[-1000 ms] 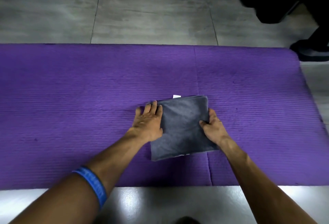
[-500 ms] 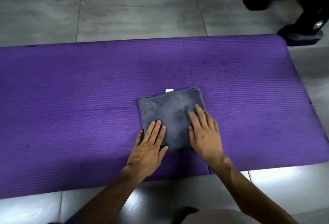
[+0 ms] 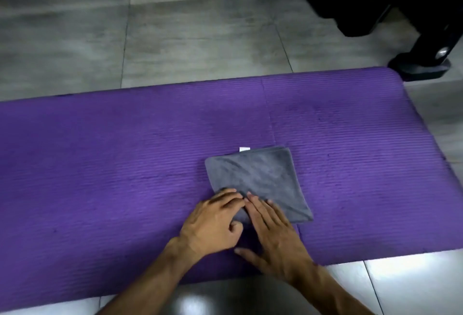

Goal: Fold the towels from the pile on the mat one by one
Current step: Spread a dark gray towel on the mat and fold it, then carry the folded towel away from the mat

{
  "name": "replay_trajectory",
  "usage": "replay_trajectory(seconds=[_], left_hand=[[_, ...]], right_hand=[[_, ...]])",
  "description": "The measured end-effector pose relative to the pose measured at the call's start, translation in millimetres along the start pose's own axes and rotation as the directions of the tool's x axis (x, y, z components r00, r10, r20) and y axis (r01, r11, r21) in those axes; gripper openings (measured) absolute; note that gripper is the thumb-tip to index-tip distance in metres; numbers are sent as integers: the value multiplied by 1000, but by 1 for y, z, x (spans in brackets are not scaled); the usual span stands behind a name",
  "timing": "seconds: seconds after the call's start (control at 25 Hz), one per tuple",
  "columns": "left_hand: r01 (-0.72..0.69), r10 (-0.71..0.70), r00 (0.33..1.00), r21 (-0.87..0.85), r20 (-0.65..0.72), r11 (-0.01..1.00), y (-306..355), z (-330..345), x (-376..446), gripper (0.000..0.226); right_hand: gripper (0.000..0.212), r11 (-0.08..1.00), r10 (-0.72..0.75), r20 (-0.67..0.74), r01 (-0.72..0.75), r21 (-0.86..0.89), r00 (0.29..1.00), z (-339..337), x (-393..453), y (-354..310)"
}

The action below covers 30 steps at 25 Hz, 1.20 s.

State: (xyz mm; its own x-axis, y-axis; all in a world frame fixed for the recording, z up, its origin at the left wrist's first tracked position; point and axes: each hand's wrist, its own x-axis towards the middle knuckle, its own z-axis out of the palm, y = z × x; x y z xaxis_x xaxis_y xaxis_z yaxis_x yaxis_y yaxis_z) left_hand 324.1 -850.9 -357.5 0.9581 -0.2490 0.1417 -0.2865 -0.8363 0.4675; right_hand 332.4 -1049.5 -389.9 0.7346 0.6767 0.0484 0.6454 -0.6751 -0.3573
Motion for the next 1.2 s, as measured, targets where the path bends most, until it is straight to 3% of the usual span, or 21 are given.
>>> replay_trajectory(seconds=[0.12,0.2,0.28,0.36,0.44,0.52,0.6,0.68,0.8,0.92,1.04,1.2], left_hand=[[178,-163,983,-207,87,962,-2,-57,31,38],[144,-93,981,-322,168,936,-17,-93,53,38],[107,-27,972,-334,235,936,-36,-126,76,56],[33,13,986,-269,166,962,-49,-156,100,57],[-45,60,997,-274,48,961,-56,-190,123,37],[-41,50,999,-336,17,941,-53,-239,148,15],[-51,43,999,-354,-31,934,-40,-294,169,20],[-87,55,993,-340,-102,936,-22,-350,187,33],[-52,-7,986,-347,-169,937,7,-433,203,50],[4,-65,990,-426,-129,904,52,-516,215,57],[15,-60,996,-536,-66,844,110,-590,234,49],[-18,42,999,-661,21,750,212,-706,254,33]], right_hand=[[40,972,163,-207,-121,200,965,-17,43,-21],[29,909,240,-221,-140,392,945,-42,76,-21],[19,844,240,-175,-116,523,955,-74,104,-19],[18,848,162,-154,-58,527,975,-109,136,-19],[15,843,129,-172,-17,538,977,-145,170,-24],[7,797,121,-202,26,603,972,-194,204,-34],[7,793,97,-227,63,606,969,-249,230,-53],[16,824,46,-326,149,547,944,-307,250,-80],[26,946,-47,-563,217,239,825,-386,270,-123],[18,910,27,-476,175,375,879,-469,273,-163],[9,877,147,-496,119,466,856,-545,263,-186],[22,794,271,-475,84,602,837,-693,235,-229]])
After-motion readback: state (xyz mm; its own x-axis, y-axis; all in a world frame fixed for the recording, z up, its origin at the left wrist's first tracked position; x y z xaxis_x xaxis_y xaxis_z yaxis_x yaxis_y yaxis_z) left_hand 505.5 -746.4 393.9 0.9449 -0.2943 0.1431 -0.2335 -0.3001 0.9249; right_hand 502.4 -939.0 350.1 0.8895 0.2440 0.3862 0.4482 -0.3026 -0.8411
